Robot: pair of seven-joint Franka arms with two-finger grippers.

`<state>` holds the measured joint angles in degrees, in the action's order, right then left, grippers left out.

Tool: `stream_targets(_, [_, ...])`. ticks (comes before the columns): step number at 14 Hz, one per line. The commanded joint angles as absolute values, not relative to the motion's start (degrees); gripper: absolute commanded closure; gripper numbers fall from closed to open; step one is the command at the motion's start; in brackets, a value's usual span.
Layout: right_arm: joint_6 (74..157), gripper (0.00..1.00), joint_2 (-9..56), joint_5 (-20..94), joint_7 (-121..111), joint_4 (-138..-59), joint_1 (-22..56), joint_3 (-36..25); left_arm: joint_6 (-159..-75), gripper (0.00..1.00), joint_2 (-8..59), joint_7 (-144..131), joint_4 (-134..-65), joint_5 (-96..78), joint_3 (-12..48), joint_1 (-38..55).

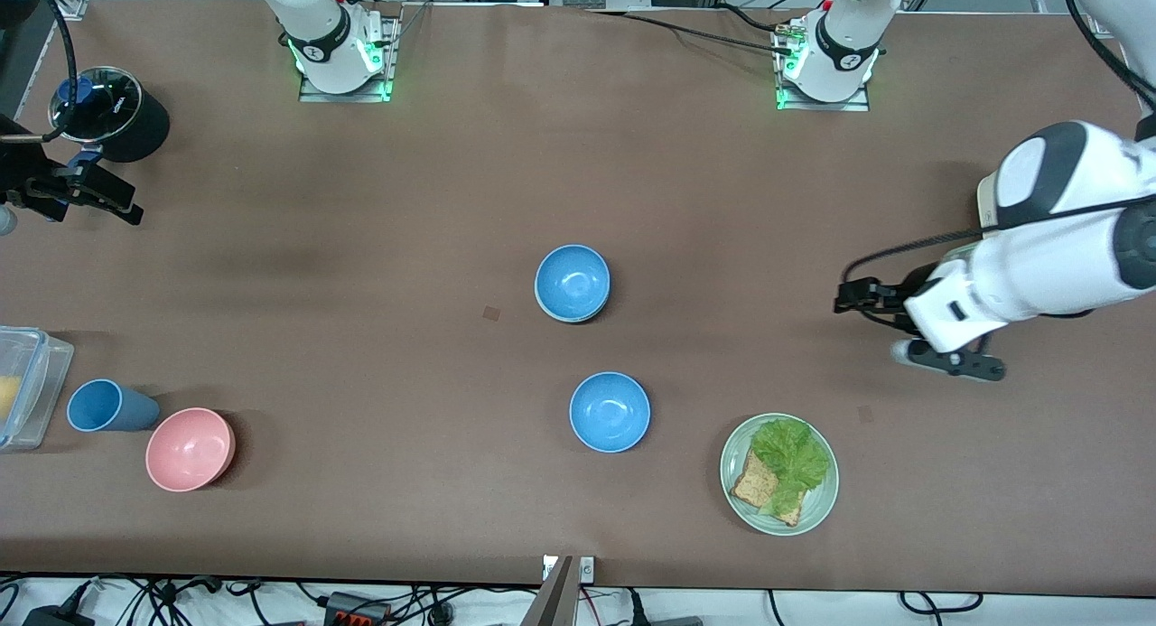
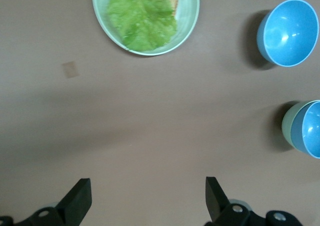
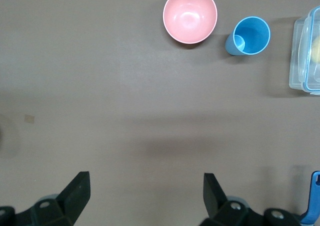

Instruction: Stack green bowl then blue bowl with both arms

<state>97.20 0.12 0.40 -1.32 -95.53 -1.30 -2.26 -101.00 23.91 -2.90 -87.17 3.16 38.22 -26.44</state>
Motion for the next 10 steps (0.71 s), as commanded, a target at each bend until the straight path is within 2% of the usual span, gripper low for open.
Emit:
stream_targets(1, [97.03, 0.00, -1.49, -0.18, -2.20, -96.59, -1.50, -1.93, -97.93, 0.00, 12.59, 3.77, -89.73, -2.37, 11.34, -6.66])
stream_targets(2, [97.03, 0.00, -1.49, -0.18, -2.28, -96.59, -1.58, -1.93, -96.87, 0.00, 10.83, 3.78, -90.08, -2.46, 4.12, -1.72])
stream_targets(4, [97.03, 0.00, -1.49, -0.18, -2.29, -96.59, -1.58, -1.93, -96.77, 0.00, 8.19, 3.52, -90.88, -2.55, -1.56, 1.75])
stream_targets(8, [97.21, 0.00, -1.49, -0.18, -2.20, -96.59, -1.50, -1.93, -95.19, 0.00, 5.89, -0.18, -91.67, -2.02, -3.78, 5.36])
stream_targets(10, [97.29, 0.00, -1.49, -0.18, -2.20, -96.59, -1.49, -1.85, -100.07, 0.00, 1.52, -0.17, -98.49, -2.64, -3.78, 6.67])
